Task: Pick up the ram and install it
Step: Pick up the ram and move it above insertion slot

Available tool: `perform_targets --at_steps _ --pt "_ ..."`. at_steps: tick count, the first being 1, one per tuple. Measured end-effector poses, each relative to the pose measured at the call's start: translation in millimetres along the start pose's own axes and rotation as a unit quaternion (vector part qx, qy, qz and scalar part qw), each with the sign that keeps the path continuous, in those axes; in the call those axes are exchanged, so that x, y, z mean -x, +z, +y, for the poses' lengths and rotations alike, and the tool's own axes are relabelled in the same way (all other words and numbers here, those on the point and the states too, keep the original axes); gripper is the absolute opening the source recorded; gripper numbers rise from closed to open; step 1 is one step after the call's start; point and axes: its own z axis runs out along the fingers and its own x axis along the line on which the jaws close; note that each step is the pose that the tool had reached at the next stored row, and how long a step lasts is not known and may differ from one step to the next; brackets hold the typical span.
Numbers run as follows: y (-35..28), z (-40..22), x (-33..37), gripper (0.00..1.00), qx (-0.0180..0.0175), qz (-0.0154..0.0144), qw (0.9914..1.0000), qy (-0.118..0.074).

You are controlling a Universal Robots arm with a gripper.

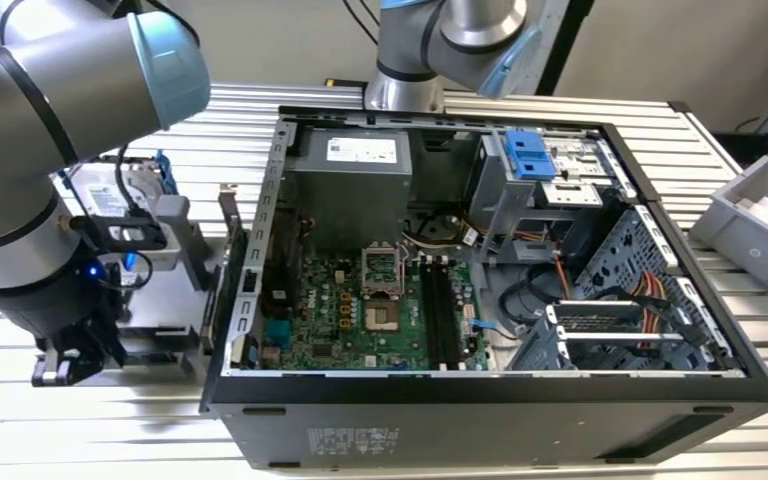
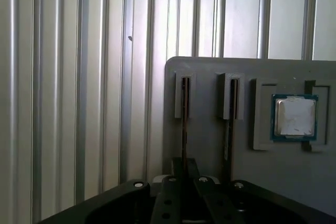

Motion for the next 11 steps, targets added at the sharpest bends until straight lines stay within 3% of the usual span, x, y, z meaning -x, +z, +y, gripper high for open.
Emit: perform_targets --at_steps 11 --pt "-12.9 0.3 -0.2 0.00 0.0001 0.0001 1.00000 0.000"
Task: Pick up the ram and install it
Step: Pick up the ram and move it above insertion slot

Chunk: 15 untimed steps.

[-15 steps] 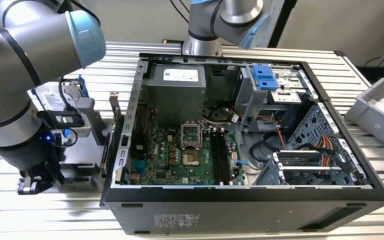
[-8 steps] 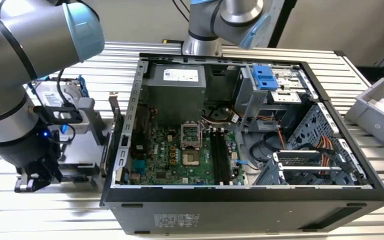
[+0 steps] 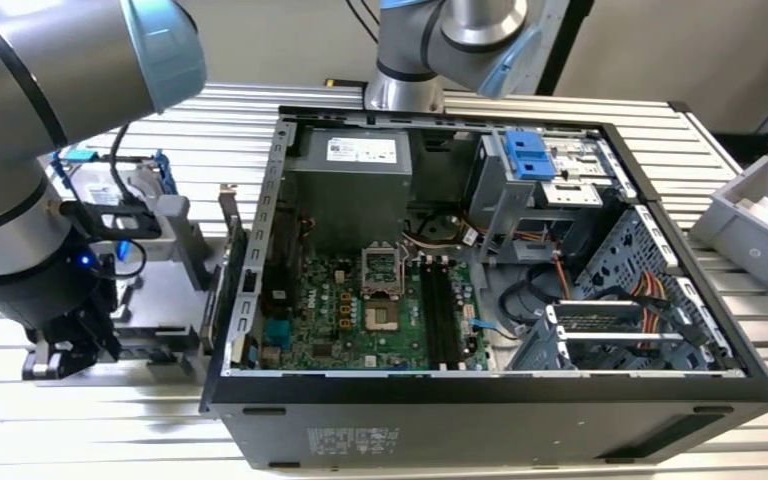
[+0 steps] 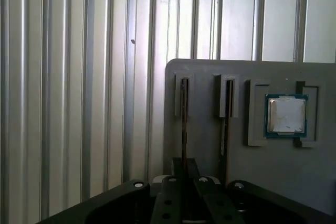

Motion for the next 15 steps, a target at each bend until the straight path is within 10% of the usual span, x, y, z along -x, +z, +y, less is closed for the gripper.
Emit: perform_targets --at_steps 15 --pt "-9.0 0.2 -0.1 0.00 -0.0003 -0.0001 1.00000 0.000"
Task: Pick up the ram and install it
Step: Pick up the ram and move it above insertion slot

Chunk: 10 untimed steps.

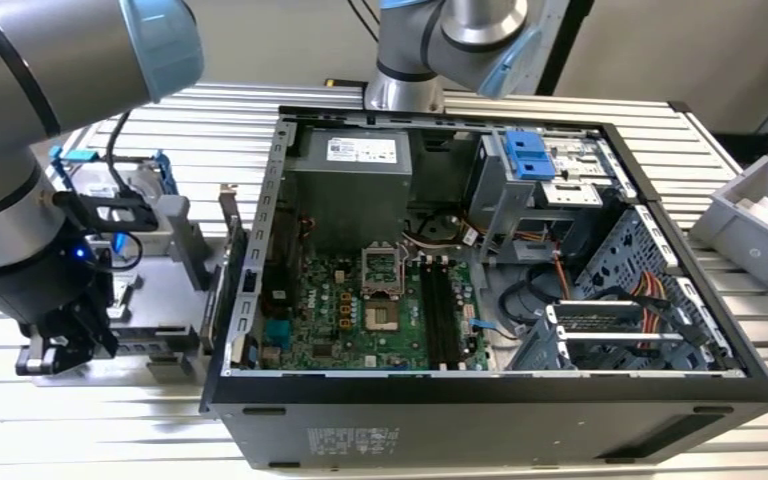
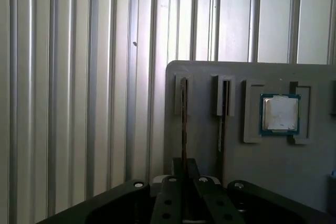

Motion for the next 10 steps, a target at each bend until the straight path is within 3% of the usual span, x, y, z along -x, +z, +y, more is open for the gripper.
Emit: perform_targets --at_steps 10 --pt "-5.4 0.2 -0.1 0.00 -0.0002 0.0002 1.00000 0.000"
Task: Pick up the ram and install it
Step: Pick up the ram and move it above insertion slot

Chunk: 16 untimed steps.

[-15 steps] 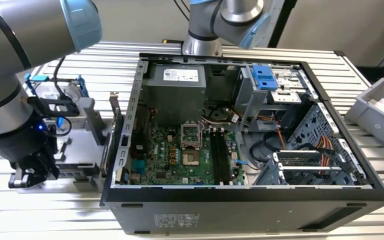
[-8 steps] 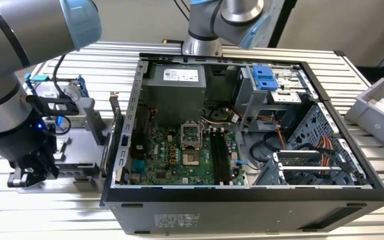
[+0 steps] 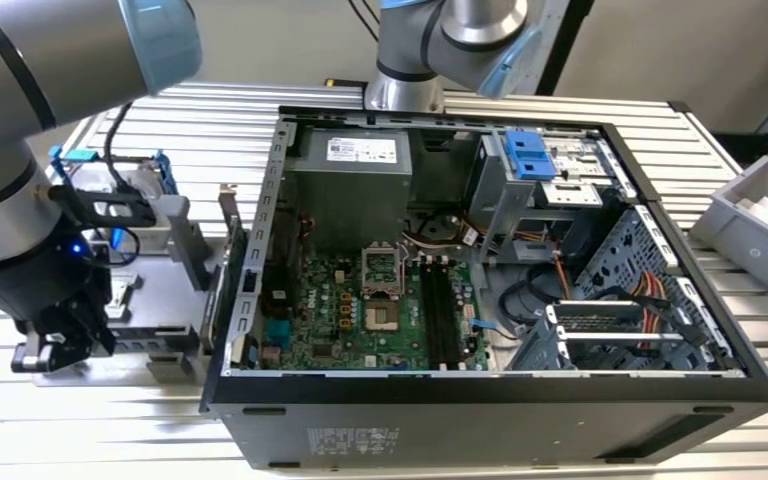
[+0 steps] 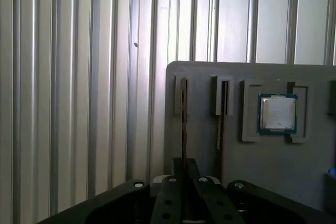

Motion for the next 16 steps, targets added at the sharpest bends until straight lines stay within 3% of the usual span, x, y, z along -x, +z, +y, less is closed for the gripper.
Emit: perform_targets --at_steps 10,16 --pt "-10.6 0.2 -0.1 0.00 -0.0001 -0.0001 1.00000 0.001" --pt "-14.1 0.3 -0.2 0.00 0.0002 -0.0007 0.99990 0.014"
